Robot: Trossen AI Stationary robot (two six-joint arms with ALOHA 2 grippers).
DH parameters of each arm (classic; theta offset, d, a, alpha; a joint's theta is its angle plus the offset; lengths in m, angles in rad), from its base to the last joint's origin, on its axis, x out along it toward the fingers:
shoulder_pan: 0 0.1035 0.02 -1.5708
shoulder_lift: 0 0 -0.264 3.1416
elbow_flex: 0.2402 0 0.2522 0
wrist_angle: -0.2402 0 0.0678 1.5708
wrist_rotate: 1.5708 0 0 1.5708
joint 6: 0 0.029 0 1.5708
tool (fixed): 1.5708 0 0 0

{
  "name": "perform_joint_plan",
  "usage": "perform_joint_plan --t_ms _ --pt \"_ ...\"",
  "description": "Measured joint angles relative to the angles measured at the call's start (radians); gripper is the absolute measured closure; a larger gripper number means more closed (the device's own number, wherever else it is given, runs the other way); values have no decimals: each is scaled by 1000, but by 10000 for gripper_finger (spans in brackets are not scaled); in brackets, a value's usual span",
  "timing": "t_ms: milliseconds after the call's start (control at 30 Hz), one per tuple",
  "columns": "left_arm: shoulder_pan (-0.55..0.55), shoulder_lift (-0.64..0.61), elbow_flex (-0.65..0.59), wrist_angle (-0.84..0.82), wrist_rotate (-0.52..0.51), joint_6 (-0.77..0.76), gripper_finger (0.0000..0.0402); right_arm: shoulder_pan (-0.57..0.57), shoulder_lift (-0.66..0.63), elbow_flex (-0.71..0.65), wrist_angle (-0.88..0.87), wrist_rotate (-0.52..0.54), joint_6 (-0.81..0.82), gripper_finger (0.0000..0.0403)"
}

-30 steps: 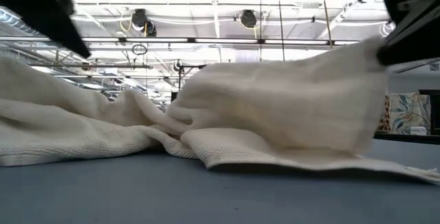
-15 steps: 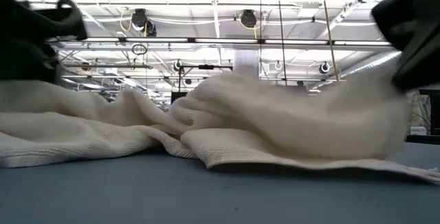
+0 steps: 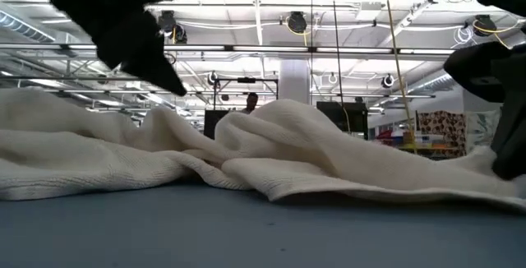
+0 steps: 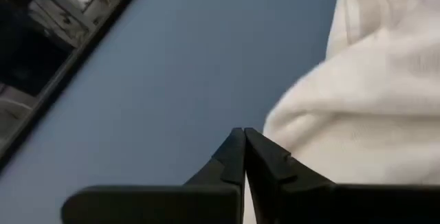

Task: Roll towel into tight, uniform cylinder
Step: Roll the white towel

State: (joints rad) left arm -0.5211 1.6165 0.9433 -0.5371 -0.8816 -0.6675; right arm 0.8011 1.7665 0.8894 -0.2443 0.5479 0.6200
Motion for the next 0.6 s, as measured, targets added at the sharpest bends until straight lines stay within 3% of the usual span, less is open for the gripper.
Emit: perform_joint_plan --t_ms 167,300,433,600 --pt "-16 -2 75 -12 24 22 389 3 -50 0 -94 17 106 402" --pt "-29 -2 89 88 92 41 388 6 -63 0 -43 135 118 402" --pt "-41 20 69 374 186 199 378 -3 -61 1 42 135 43 396" --pt "-56 122 68 763 301 443 317 -3 -60 1 67 137 -19 393"
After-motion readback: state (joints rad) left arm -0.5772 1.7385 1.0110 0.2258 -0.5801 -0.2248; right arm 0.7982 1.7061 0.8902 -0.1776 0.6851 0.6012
